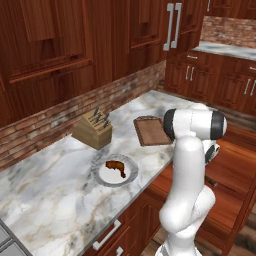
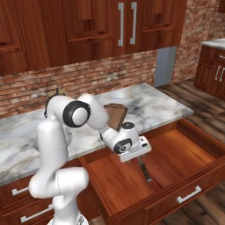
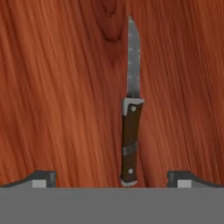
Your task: Pick up the knife from the drawer and place it on the cutting board. Then place the meat from the plate to the cutting board.
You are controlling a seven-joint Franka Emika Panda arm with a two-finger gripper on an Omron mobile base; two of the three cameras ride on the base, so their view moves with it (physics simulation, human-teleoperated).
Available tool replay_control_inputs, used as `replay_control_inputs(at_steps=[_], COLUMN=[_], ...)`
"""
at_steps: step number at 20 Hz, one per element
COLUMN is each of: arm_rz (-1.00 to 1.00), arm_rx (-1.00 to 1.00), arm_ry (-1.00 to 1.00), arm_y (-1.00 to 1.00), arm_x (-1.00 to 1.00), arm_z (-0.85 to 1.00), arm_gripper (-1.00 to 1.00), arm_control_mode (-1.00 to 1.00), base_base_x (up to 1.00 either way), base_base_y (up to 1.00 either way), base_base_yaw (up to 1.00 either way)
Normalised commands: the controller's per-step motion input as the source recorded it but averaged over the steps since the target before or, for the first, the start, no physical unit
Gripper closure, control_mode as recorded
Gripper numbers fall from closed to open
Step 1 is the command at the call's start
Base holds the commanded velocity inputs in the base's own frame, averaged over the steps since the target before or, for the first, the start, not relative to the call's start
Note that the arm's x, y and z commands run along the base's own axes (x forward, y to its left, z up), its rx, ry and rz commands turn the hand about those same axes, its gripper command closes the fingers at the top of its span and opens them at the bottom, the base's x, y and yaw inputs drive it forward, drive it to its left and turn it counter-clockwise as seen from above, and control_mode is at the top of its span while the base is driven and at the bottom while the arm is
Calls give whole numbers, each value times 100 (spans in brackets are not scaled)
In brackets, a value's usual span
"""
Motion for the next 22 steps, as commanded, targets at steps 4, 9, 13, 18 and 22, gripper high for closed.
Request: replay_control_inputs(at_steps=[4,9,13,18,22], arm_rz=[0,0,0,0,-4], arm_rx=[4,1,0,0,0], arm_ry=[0,0,0,-1,-16], arm_y=[-75,-54,-38,-10,14], arm_x=[-13,-18,-21,-33,-37], arm_z=[-4,-11,-21,-30,-11], arm_gripper=[-100,-100,-100,-100,-100], arm_control_mode=[-100,-100,-100,-100,-100], base_base_x=[0,0,0,0,0], base_base_y=[0,0,0,0,0], base_base_yaw=[0,0,0,0,0])
